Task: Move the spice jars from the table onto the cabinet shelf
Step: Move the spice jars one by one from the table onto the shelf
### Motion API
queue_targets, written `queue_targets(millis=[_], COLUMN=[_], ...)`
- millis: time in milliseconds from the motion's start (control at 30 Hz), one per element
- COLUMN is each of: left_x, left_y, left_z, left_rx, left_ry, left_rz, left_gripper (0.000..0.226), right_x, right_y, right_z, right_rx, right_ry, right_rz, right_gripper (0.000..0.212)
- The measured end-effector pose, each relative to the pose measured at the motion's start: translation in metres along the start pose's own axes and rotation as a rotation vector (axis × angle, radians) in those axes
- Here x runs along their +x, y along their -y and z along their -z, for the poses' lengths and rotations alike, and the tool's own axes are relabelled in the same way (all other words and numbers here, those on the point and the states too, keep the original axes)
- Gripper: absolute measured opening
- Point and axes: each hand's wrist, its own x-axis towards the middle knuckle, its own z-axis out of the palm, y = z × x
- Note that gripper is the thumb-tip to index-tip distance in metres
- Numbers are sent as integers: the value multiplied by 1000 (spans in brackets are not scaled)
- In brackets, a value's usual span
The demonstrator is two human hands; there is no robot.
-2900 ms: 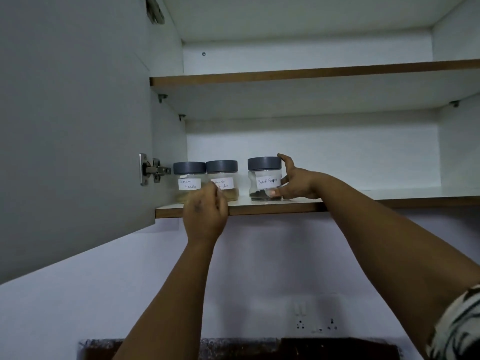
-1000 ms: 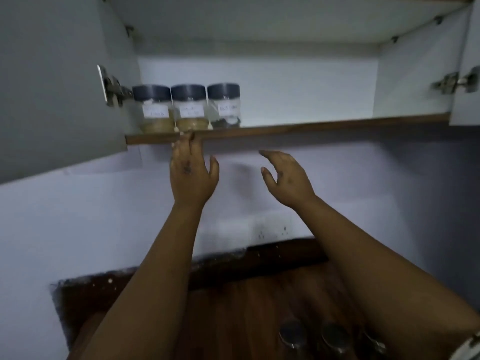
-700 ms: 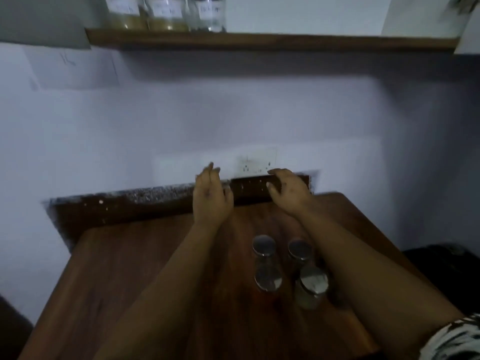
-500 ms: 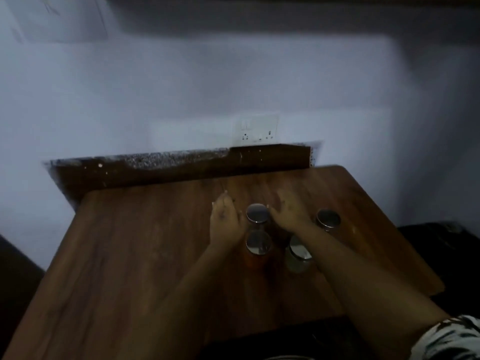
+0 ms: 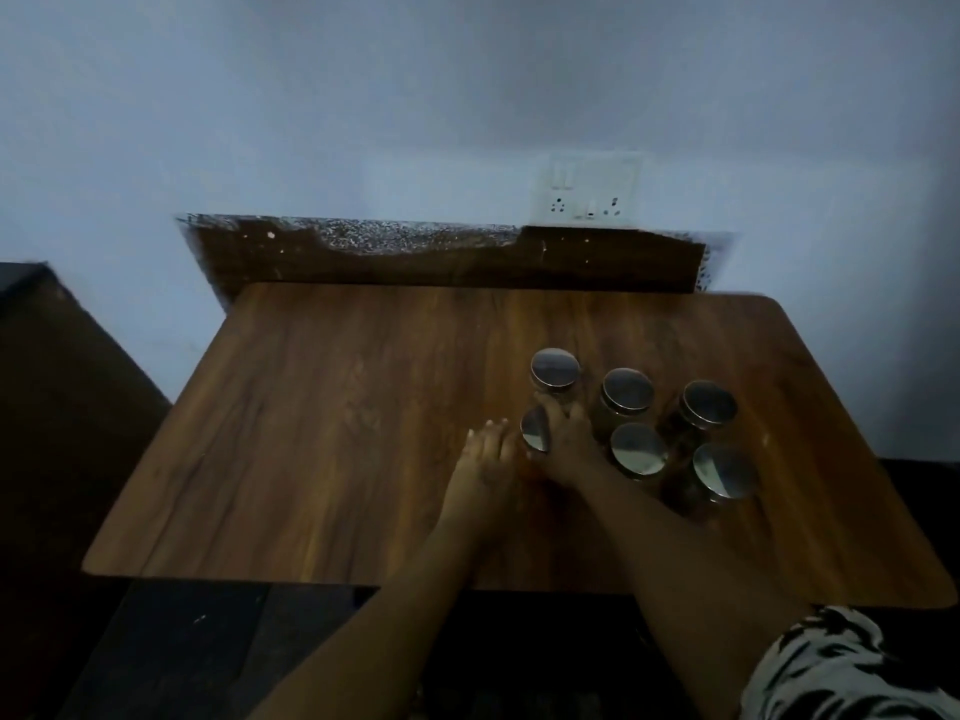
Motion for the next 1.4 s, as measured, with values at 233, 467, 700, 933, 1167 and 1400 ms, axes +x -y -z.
queue_targets(millis=[233, 467, 700, 933, 1167, 1400], left_x=[0, 33, 45, 41, 42, 41], left_y=[15, -24, -31, -50, -64, -69], left_z=[34, 67, 116, 134, 156, 174], left_rx=[-500, -882, -1366, -1372, -1560, -1791], left_ry=[131, -70, 195, 64, 170, 283], left_rz=[248, 255, 174, 144, 111, -12], left_gripper=[111, 107, 94, 90, 96, 98], right_x=[-23, -27, -30, -35, -45, -57], right_y=[22, 70, 67, 83, 92, 85], right_z=[55, 130, 170, 186, 201, 223], right_rx=[361, 423, 986, 1030, 1150, 1340], right_ry=[-226, -88, 240, 143, 25, 145], right_rz=[-14, -45, 16, -32, 35, 179], right_gripper=[92, 62, 47, 68, 62, 59])
